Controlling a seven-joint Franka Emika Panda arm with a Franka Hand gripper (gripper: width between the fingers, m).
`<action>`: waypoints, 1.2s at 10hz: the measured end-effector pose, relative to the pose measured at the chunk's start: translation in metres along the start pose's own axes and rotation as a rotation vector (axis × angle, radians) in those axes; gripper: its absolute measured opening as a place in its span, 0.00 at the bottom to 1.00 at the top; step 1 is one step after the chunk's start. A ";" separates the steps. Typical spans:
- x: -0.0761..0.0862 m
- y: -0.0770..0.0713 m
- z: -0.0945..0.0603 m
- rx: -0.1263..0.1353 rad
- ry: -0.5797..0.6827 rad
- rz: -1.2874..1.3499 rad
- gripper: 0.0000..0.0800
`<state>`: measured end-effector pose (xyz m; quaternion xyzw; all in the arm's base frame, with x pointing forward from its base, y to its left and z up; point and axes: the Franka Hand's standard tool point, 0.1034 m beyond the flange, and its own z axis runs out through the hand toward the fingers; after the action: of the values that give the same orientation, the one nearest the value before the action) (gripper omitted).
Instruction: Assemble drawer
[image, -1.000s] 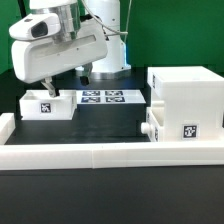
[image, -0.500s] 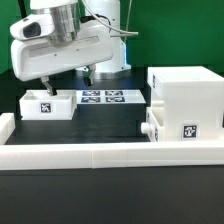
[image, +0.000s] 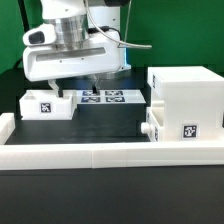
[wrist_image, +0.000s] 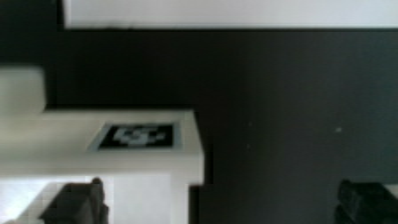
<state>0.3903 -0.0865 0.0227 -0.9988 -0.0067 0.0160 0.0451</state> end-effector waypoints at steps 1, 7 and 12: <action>-0.001 0.003 0.006 -0.003 0.008 -0.016 0.81; -0.001 0.002 0.006 -0.001 0.005 -0.023 0.81; 0.009 -0.005 0.016 -0.042 0.012 0.053 0.81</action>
Offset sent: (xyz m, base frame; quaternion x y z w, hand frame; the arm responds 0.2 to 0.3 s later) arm 0.0000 0.0000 0.0000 0.0000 0.0000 0.0000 1.0000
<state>0.3988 -0.0804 0.0067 -0.9995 0.0196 0.0111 0.0237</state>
